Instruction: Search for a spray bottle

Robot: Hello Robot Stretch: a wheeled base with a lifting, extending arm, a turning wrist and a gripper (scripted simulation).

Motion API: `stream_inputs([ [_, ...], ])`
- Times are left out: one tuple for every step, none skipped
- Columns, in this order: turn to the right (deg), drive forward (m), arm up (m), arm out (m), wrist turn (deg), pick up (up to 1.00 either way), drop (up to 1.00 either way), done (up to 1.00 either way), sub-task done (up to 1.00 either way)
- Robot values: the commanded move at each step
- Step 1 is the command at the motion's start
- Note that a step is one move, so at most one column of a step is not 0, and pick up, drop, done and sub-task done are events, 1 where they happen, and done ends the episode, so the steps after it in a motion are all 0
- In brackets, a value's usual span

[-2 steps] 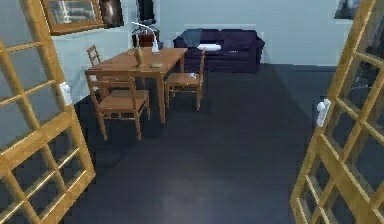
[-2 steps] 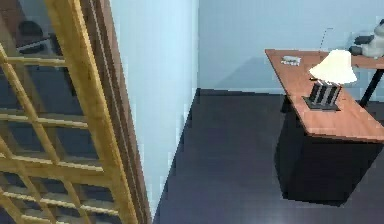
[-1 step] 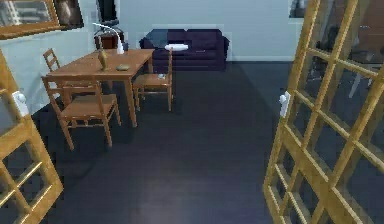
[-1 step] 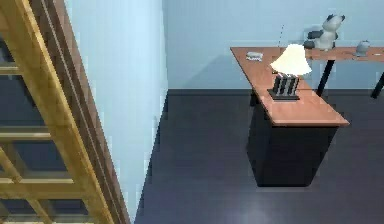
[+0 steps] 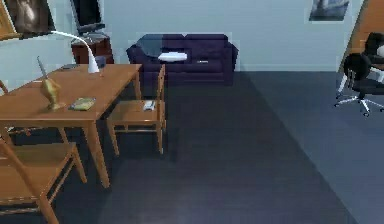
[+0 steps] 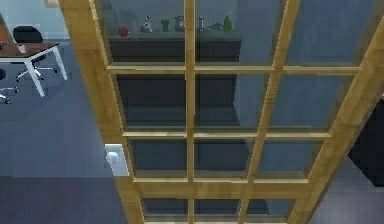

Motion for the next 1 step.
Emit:
stream_inputs([
  [0.0,0.5,0.0,0.0,0.0,0.0,0.0,0.0,0.0],
])
